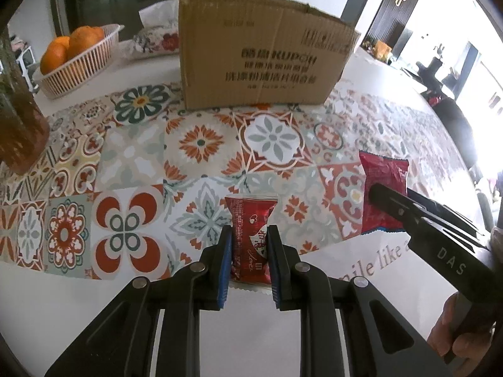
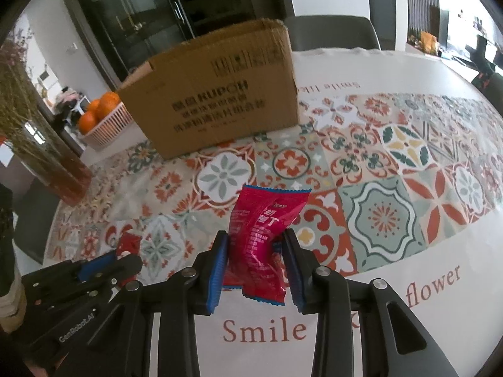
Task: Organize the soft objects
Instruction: 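Lift both snack packets and carry them over the box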
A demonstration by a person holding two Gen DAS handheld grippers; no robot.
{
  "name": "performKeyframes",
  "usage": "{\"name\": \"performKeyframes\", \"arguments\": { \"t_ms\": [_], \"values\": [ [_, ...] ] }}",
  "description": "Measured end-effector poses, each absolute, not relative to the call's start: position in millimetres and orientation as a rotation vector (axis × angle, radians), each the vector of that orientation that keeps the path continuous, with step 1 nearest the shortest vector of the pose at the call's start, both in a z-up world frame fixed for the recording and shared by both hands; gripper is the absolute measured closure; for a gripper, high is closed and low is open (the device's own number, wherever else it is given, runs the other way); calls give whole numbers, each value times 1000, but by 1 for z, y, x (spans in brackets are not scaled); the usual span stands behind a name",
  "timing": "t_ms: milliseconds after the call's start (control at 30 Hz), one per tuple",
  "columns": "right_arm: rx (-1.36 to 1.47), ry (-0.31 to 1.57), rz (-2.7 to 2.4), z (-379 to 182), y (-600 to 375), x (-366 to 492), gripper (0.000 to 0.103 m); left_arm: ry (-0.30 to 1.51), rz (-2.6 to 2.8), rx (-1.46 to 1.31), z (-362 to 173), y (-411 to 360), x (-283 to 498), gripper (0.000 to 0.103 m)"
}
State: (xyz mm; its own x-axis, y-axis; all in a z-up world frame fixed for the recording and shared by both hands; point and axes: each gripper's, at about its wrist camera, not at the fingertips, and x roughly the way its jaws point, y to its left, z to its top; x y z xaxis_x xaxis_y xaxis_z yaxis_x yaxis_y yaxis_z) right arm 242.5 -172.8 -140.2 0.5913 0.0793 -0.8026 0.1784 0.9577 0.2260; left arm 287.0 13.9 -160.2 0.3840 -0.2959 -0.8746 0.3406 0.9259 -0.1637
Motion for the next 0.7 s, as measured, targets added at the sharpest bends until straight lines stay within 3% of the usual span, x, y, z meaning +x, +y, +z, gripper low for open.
{"name": "performKeyframes", "arguments": {
  "t_ms": [700],
  "values": [
    [305,773,27,-78,-184,240,70,943,-375,-15,-95,1,283,81]
  ]
}}
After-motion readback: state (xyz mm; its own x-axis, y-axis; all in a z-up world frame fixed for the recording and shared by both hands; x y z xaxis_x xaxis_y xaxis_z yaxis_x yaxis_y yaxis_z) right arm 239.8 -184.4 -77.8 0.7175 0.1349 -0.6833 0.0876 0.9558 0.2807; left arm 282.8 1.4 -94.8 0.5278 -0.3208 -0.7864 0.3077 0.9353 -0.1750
